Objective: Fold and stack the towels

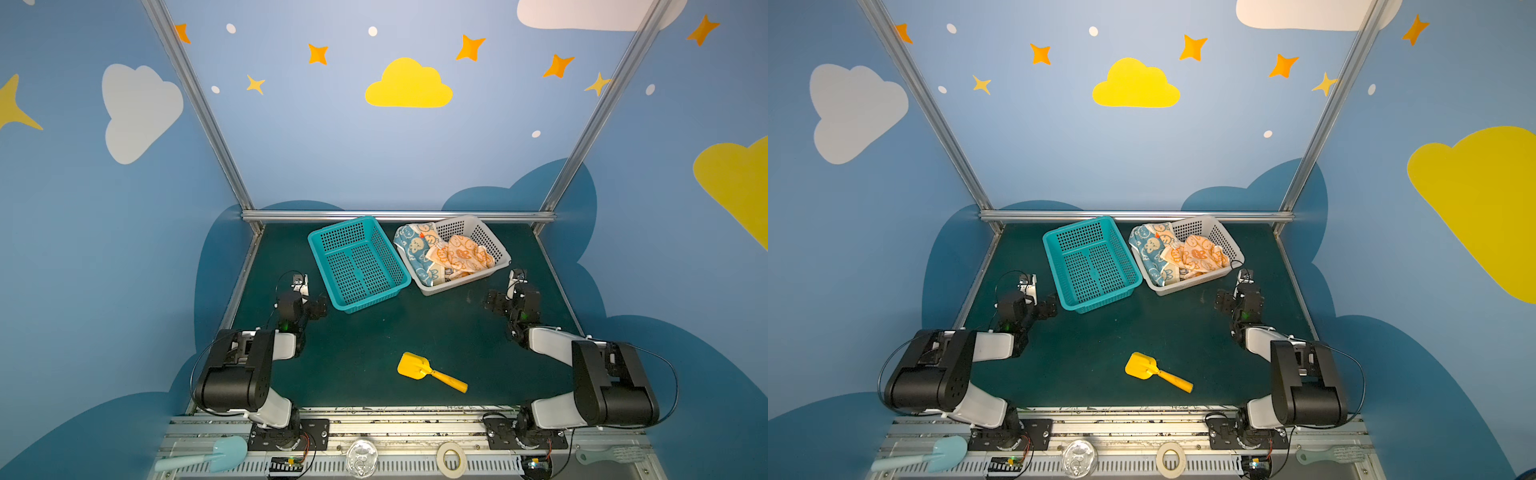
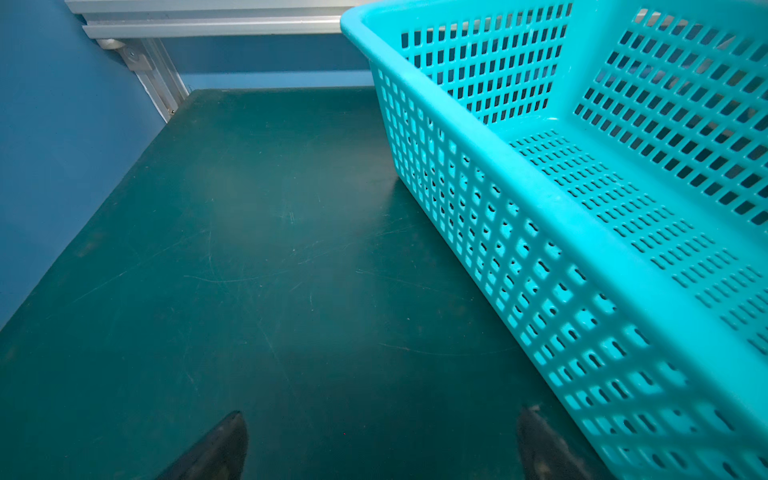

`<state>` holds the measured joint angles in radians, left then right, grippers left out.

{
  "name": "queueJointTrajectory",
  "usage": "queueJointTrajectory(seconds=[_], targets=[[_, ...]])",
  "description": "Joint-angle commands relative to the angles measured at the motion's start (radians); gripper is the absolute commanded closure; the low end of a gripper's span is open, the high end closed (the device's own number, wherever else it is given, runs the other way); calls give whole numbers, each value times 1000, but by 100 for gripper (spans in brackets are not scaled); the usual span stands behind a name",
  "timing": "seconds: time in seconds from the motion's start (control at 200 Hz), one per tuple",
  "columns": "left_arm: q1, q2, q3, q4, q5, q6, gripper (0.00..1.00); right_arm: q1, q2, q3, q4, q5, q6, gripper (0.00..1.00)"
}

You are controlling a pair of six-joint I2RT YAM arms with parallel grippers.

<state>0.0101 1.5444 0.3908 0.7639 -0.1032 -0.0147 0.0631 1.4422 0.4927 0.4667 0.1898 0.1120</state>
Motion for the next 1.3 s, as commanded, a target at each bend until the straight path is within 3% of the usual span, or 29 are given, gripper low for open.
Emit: queueJointTrajectory(seconds=[0.0,0.12,0.18,0.25,0.375,0.451,0.566,0.636,0.756,0.941,1.066,1.171,1.292], targets=[[1,-21,24,1,11,-6,0,-9,-31,27,-51,28,31,1],[-10,-53,6,26,-49,-25,0,0,-33,29,-48,36,22,1],[-17,-107,22,-61,-114,-45,0,5,-60,34,-61,70,-31,1],[-20,-174,38,-159,-144,-36,0,-6,-112,76,-193,112,74,1],[-45,-248,46,-233,-239,-61,0,3,-96,112,-255,177,103,1],[-53,-294,54,-310,-323,-97,0,3,-80,173,-381,220,115,1],[-58,-370,86,-476,-432,-207,0,-1,-37,340,-685,414,301,1],[-58,-416,126,-611,-466,-289,0,-14,-15,411,-846,450,451,1],[-60,-511,188,-826,-423,-391,0,-48,-23,447,-876,208,428,2],[-62,-626,272,-984,-197,-470,0,-5,-80,482,-853,-79,356,1],[-61,-606,376,-1109,-66,-509,0,132,-103,582,-916,-114,264,1],[-63,-576,415,-1141,46,-545,0,265,-100,656,-957,-93,263,1],[-63,-554,408,-1127,130,-605,0,373,-64,732,-1028,-60,421,1]])
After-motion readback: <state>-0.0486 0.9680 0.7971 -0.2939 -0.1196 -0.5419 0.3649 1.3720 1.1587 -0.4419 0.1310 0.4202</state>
